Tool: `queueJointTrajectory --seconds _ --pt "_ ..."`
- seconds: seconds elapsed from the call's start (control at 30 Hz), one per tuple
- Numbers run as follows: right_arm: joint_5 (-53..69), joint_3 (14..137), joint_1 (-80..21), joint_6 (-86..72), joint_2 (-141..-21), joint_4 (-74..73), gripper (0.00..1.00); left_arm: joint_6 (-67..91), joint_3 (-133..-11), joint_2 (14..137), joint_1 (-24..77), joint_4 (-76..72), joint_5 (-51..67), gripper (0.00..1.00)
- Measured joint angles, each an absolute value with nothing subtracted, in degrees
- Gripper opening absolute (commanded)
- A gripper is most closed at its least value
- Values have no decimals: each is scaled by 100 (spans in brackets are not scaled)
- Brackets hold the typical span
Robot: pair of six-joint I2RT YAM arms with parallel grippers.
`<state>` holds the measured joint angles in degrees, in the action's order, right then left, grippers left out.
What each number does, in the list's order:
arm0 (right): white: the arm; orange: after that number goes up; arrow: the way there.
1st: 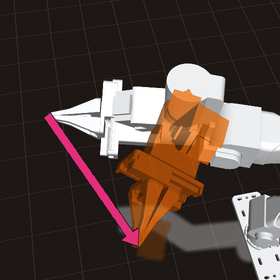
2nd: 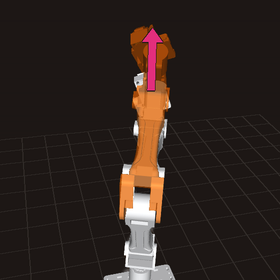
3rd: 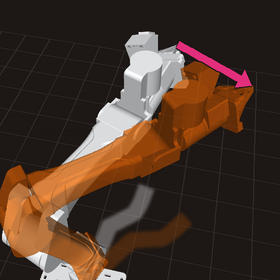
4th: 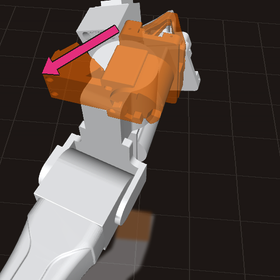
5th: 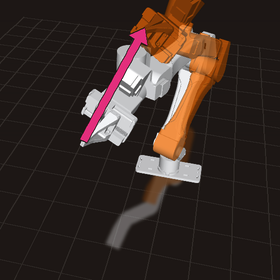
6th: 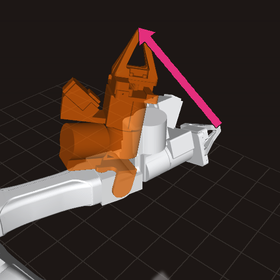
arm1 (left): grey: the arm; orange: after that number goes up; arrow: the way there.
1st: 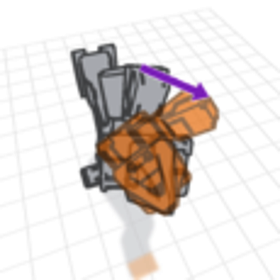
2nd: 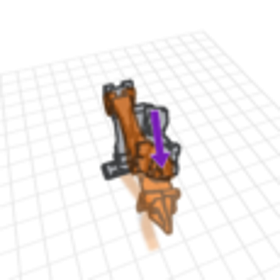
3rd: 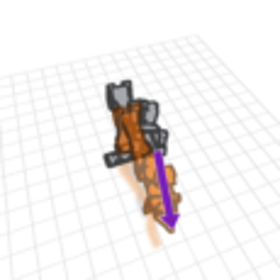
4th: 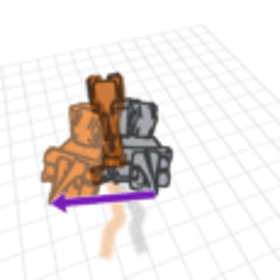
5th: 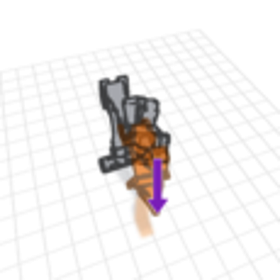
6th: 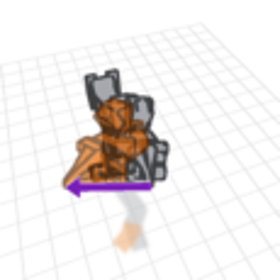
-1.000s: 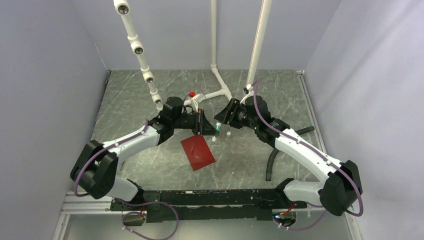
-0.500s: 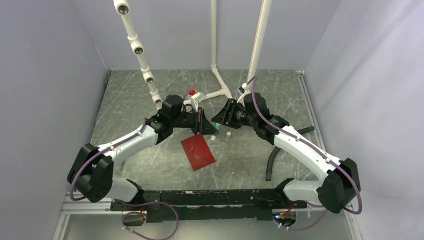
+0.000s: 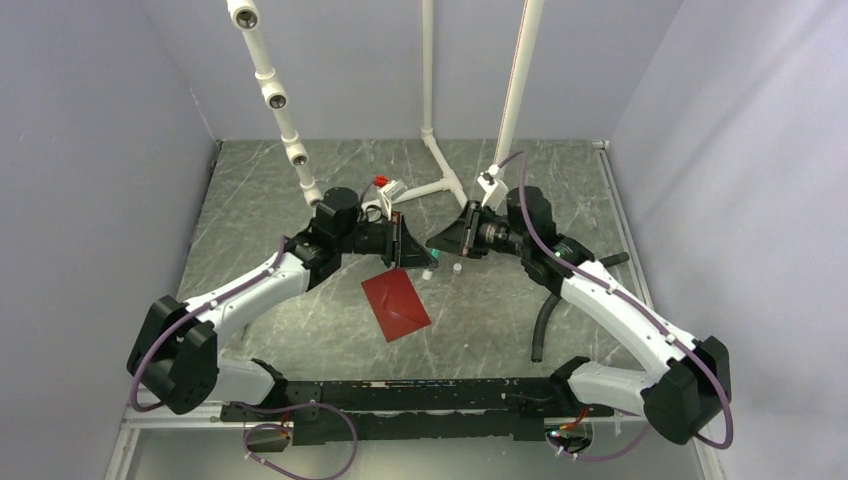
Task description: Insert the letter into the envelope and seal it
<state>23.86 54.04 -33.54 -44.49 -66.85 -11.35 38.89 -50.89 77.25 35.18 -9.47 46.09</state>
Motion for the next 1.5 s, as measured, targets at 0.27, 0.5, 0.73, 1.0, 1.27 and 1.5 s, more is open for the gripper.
queueJointTrajectory --seconds 0.27,0.5,0.73,1.0,1.27,1.5 --pt "4635 4904 -3046 -3988 -5859 731 0 4665 -5251 7452 3509 -2182 6337 3" --pt "5953 5765 -3175 -3339 -5964 961 60 4678 -5813 7113 3605 -2274 7048 3" --pt "3181 6761 -3232 -3527 -6106 -709 78 3420 -6536 6890 3592 -283 5570 2" --pt "429 6995 -4025 -4060 -6359 -1798 79 2930 -6549 6851 3577 589 4093 2" --pt "193 7172 -4071 -4165 -6598 -2025 50 2967 -6549 7013 3577 773 3905 2" --pt "567 7494 -4071 -4152 -6866 -2209 59 3164 -6549 7013 3570 762 3909 3"
